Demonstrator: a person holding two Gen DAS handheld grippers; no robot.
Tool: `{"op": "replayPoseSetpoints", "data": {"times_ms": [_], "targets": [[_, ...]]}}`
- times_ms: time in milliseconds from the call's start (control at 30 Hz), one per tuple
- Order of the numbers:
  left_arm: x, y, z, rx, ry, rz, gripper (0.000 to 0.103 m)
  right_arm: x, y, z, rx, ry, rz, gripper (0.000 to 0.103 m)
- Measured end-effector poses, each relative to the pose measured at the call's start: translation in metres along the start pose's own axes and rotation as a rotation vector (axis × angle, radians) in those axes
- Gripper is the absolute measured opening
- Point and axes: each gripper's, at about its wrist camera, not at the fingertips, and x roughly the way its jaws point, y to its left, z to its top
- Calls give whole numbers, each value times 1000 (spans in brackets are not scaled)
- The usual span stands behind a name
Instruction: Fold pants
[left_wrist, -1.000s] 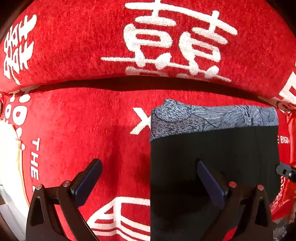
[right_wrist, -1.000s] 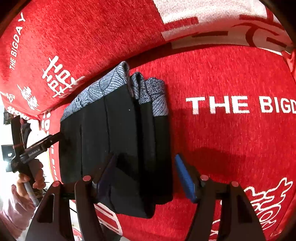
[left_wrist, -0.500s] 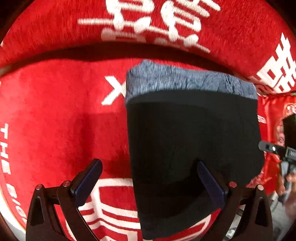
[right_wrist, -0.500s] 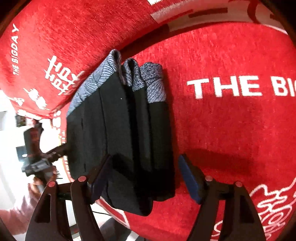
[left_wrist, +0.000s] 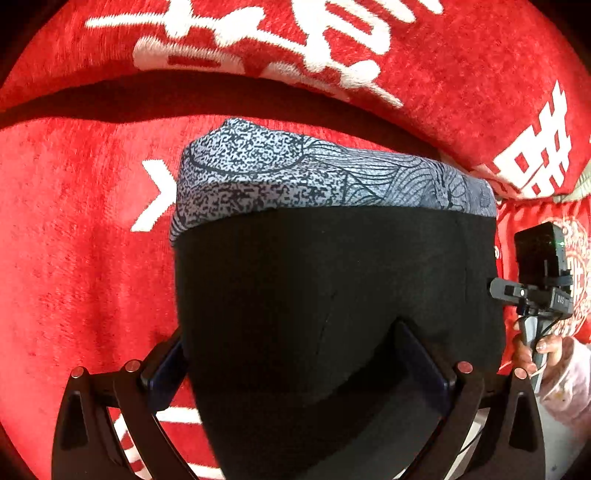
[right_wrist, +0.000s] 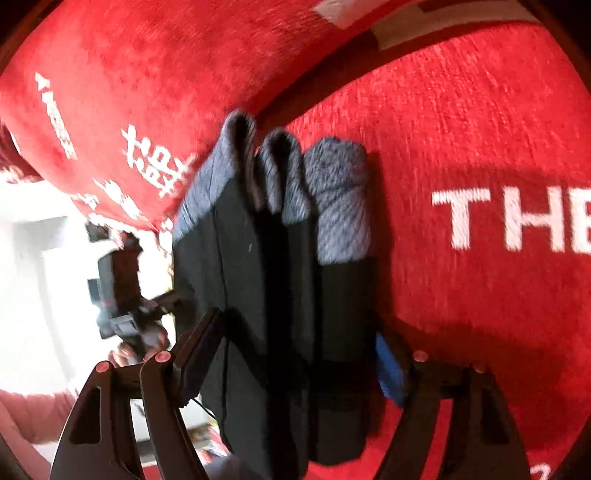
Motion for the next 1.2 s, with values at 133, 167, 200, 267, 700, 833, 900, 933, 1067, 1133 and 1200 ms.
{"op": "replayPoseSetpoints", "data": {"times_ms": [133, 167, 200, 267, 700, 833, 900, 933, 1067, 1133, 1200], "targets": [[-11, -5, -8, 13, -50, 22, 91, -6, -14, -1, 107, -43, 39, 68], [-16, -12, -10, 27, -65, 39, 83, -7, -14, -2, 112, -47, 35, 62], [-18, -16, -10, 36, -71, 47, 80, -9, -13, -5, 113, -51, 35, 60], [-27, -27, -14, 57, -88, 80, 69, -11, -7, -8, 114, -60, 39, 52], [-88, -45, -68, 92, -102, 102, 57, -35, 56, -75, 77, -83, 124, 47], [-87, -40, -93, 101, -75, 120, 57, -26, 58, -110, 99, -87, 119, 47], [-79, -37, -102, 105, -67, 121, 57, -19, 53, -124, 115, -90, 110, 47], [-75, -30, -107, 94, -58, 139, 62, -14, 50, -129, 130, -87, 77, 49], [-72, -8, -114, 40, -61, 264, 64, -3, 54, -139, 134, -76, -186, 56], [-85, -5, -115, 21, -94, 267, 64, -13, 71, -139, 94, -121, -269, 56], [-99, -9, -113, 42, -134, 278, 65, -26, 87, -138, 39, -181, -311, 56]]}}
